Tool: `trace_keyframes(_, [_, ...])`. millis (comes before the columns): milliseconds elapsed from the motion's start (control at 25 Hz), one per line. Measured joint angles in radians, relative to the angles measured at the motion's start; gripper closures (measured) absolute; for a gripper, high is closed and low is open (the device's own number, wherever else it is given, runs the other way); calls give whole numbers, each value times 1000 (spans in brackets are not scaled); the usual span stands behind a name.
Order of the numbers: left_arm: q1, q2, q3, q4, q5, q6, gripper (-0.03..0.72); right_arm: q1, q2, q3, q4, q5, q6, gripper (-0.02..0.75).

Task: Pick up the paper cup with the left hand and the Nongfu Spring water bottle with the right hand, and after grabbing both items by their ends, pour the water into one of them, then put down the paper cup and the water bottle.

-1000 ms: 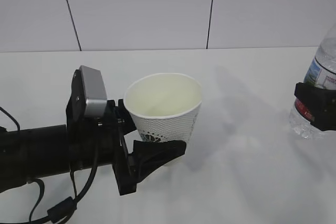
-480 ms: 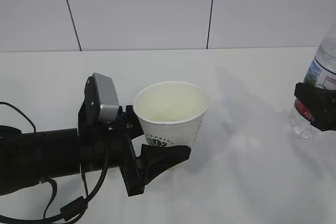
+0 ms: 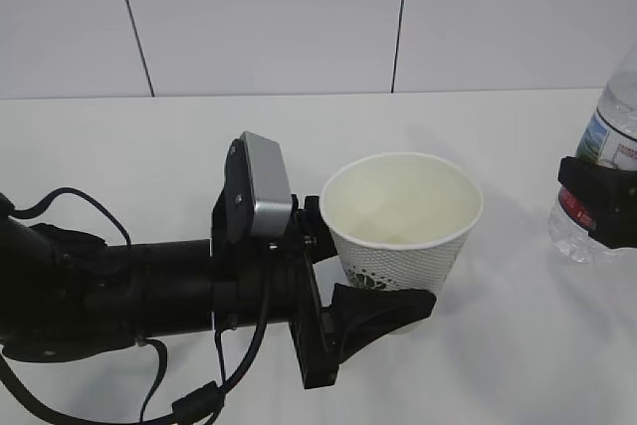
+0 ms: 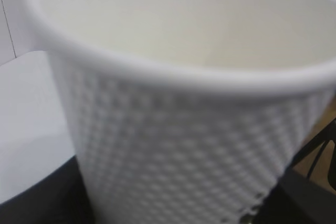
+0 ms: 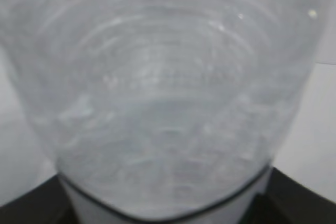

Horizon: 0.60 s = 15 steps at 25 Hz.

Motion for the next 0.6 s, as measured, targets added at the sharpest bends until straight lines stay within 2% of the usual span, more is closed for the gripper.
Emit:
trace_keyframes(240, [-4, 17, -2, -4, 0, 0, 137, 0, 0, 0, -2, -2, 0, 281])
trace_keyframes(600, [-4, 17, -2, -6, 0, 0, 137, 0, 0, 0, -68, -18, 0, 281])
